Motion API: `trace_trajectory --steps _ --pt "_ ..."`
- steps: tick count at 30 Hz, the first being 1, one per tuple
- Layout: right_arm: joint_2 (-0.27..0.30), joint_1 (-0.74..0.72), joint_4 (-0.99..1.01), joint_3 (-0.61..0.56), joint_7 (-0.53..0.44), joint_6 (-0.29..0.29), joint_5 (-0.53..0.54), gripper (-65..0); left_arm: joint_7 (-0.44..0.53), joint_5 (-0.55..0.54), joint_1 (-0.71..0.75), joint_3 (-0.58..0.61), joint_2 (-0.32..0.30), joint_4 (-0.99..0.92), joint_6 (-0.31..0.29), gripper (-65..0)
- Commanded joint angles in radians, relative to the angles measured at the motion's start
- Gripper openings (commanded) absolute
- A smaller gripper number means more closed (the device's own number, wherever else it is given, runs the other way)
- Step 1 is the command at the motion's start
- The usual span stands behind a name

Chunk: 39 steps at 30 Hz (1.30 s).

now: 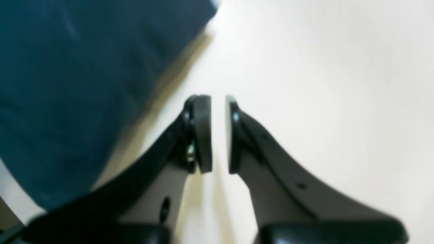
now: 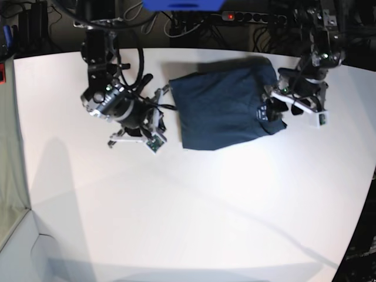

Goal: Layout the t-shirt on the table in an organized manner, then fold the t-shirt properly
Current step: 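Grasp the bundle's sides with both grippers and square it up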

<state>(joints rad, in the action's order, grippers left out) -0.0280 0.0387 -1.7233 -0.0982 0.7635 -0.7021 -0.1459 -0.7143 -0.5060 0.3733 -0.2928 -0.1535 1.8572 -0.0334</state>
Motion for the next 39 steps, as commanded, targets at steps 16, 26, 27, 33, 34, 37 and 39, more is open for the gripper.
trace_trajectory --steps 16,26,27,33,34,37,39 --pt "-0.057 -0.035 -0.047 -0.065 0.139 0.004 0.018 -19.3 0.025 -0.021 0.06 -0.035 -0.013 0.012 -0.007 -9.1" --pt "-0.063 -0.035 -0.047 -0.058 0.149 0.004 0.015 -19.3 0.023 -0.021 0.057 -0.024 -0.021 0.009 -0.007 -3.5" --pt "-0.063 -0.03 -0.047 -0.058 0.147 0.004 0.015 -19.3 0.023 -0.021 0.054 -0.023 -0.016 0.009 -0.007 -3.5" --pt "-0.063 -0.024 -0.047 -0.058 0.15 0.004 0.015 -19.3 0.023 -0.021 -0.013 0.086 -0.021 -0.083 -0.007 -3.5" --pt "-0.063 -0.024 -0.047 -0.058 0.15 0.004 0.015 -19.3 0.023 -0.021 -0.026 0.103 -0.018 -0.112 -0.007 -3.5" --pt "-0.054 -0.024 -0.047 -0.056 0.15 0.004 0.015 -19.3 0.025 -0.021 -0.058 0.139 -0.013 -0.172 -0.007 -3.5" --pt "-0.04 -0.016 -0.047 -0.056 0.15 0.004 0.015 -19.3 0.029 -0.021 -0.07 0.168 -0.013 -0.198 -0.007 -3.5"
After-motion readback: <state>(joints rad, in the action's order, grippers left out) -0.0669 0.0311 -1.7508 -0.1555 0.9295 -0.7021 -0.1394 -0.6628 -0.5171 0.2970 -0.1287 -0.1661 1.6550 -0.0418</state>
